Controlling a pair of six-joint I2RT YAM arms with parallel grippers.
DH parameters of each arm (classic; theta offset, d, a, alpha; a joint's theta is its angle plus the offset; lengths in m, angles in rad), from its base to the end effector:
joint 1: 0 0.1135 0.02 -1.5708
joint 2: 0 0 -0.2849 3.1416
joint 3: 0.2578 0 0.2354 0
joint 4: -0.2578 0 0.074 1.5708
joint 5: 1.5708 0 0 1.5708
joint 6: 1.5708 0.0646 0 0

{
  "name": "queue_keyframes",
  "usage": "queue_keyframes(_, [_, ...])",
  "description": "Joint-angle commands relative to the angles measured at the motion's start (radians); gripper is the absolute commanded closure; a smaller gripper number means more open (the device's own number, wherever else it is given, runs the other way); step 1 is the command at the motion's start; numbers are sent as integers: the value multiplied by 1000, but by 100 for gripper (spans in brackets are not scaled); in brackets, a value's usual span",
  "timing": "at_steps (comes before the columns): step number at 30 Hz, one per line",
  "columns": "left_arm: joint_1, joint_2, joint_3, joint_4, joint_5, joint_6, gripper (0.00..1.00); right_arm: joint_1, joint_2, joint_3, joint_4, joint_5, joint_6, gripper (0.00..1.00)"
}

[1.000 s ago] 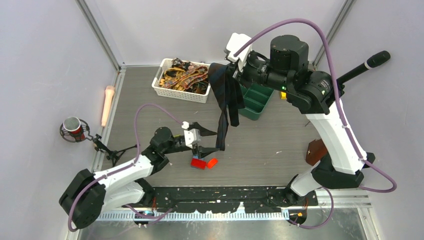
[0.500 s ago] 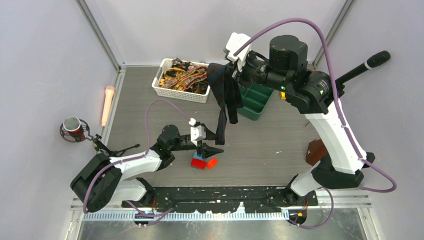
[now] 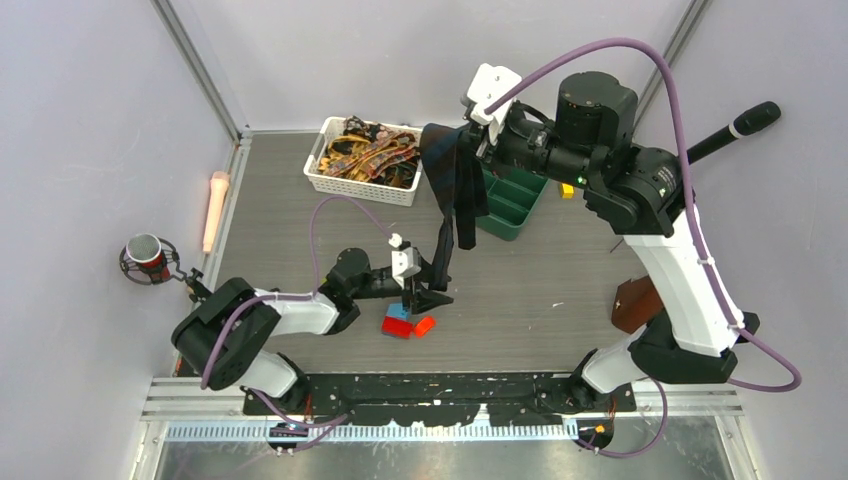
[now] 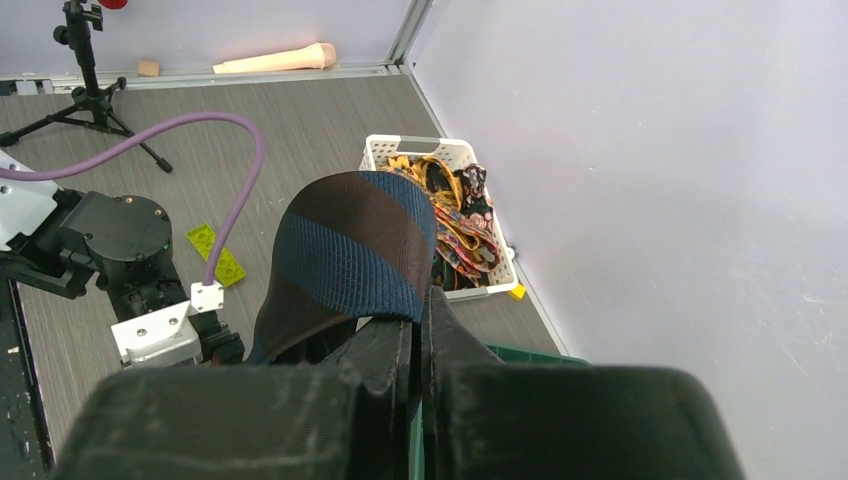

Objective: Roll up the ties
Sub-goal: Place the tie at the center of the board.

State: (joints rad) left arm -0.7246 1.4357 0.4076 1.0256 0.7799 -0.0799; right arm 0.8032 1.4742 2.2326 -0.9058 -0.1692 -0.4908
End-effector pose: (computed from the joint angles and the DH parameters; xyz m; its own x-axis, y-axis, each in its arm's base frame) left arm 0.1724 -0.2133 0.2316 -0.0815 -0.0036 -0.9967 0.9945 0.0662 -0.0816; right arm 0.1676 0.1894 0.5770 0.2989 -0.3593 -0.8841 -0.7757 0.4482 -0.4444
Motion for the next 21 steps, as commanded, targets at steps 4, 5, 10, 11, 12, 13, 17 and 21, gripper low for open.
queue_keyframes(4, [-2, -5, 21, 123, 5, -15, 68, -2, -37, 5, 53, 27, 7, 100])
queue_keyframes(5, [-2, -25, 21, 104, -6, -6, 78, -2, -36, 4, 56, 37, 5, 100])
queue_keyframes(10, [-2, -238, 50, -157, -148, 20, 100, -2, -35, -21, 86, 151, 0, 100])
queue_keyframes(11, [-2, -289, 62, -216, -188, 34, 100, -2, -35, -31, 102, 198, 0, 100])
queue_keyframes(12, [-2, -346, 75, -278, -251, 39, 100, -2, -35, -36, 113, 217, 4, 100])
queue_keyframes(13, [-2, -398, 92, -328, -331, 41, 100, -2, -35, -46, 138, 254, 10, 100])
queue_keyframes(17, [-1, -567, 153, -483, -676, 43, 100, -2, -52, -97, 238, 334, 42, 100])
queue_keyframes(21, [-1, -656, 209, -511, -897, 75, 100, -4, -80, -153, 340, 410, 81, 100])
